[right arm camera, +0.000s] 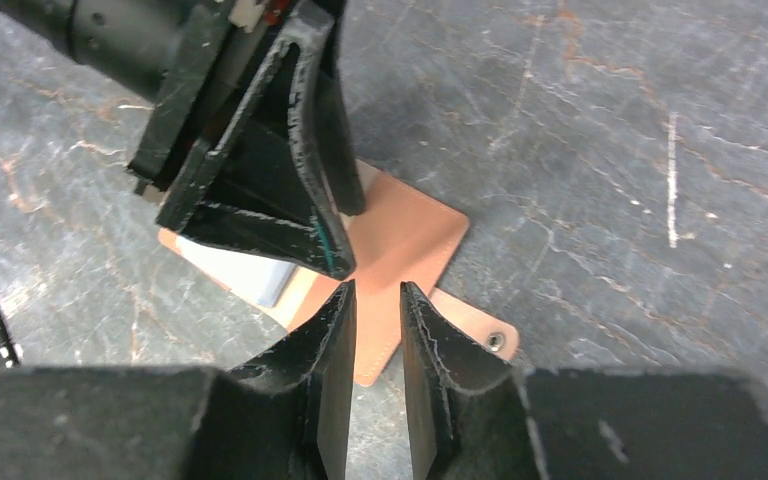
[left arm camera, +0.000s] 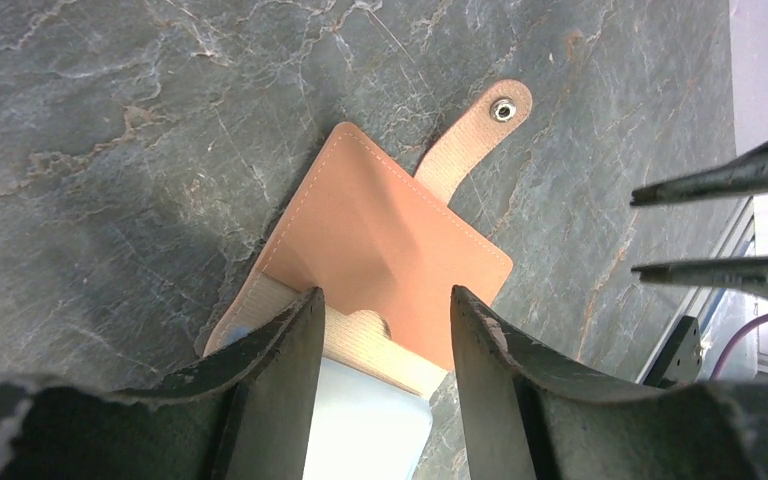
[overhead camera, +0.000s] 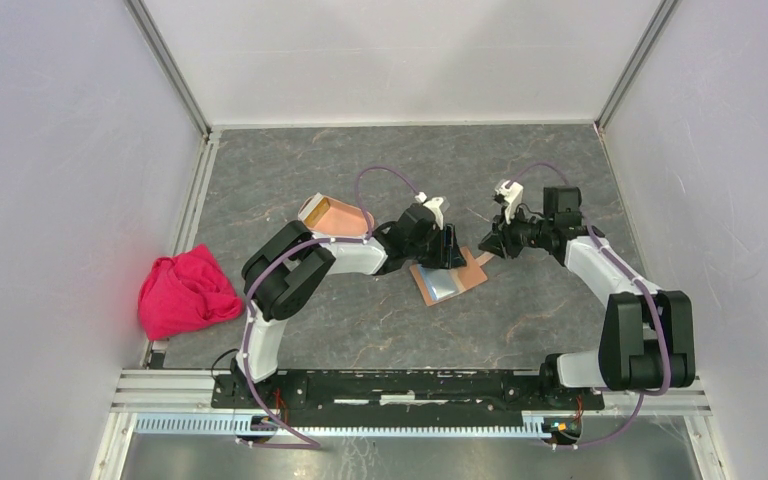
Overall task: Put the credit cards into the card holder
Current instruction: Open the card holder at the center of the board, then turn over the card slot in the card holder.
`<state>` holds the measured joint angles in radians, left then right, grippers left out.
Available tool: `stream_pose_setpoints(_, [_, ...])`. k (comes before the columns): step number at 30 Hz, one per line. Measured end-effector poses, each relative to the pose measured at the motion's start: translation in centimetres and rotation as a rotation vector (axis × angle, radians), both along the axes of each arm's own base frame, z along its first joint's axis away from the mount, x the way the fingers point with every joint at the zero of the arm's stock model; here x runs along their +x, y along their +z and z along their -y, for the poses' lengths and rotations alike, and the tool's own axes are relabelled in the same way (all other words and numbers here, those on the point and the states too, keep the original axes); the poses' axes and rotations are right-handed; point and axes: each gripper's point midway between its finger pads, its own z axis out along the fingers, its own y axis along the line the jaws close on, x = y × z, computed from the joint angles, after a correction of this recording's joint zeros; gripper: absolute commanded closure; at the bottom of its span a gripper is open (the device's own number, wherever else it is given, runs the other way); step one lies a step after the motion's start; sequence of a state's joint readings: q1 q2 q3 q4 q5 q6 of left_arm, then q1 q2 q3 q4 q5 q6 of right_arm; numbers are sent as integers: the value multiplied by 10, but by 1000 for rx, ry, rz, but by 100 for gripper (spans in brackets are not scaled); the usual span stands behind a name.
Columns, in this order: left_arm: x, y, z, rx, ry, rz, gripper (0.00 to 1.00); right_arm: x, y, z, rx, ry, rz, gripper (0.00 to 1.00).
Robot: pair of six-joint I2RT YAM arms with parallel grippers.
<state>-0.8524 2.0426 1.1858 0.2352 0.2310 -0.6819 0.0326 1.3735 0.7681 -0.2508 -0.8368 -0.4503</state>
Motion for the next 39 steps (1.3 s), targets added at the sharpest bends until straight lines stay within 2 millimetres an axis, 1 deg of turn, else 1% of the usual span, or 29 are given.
stream_pose_setpoints(5, [-3,2,-1,4,-9,-11,43,-13,0,-8,42,67,-17,68])
stream_pose_setpoints(9, [-6,10,0,-13,-23,-10,42,-21,1,-11,55,91,-19,68])
stream_pose_setpoints(15, [-9,44,6,-78,-54,19,42,-27,9,-12,59,112,17,68])
stream_pose_setpoints(19, [-9,57,6,-97,-56,36,42,-29,12,-14,69,127,30,68])
stream_pose_setpoints(24, [-9,61,5,-101,-55,41,42,-34,14,-17,84,156,36,68])
stream_pose_setpoints(30, [-16,67,-5,-98,-49,50,41,-43,33,-21,103,213,113,67])
stream_pose_setpoints(33, [-19,71,-10,-94,-49,67,42,-46,39,-22,105,232,143,67])
stream_pose_setpoints(36, [-20,72,-14,-91,-45,74,42,-48,40,-23,107,251,159,66])
stream_pose_setpoints(39, [-21,68,-17,-86,-43,69,41,-53,41,-24,110,272,166,66])
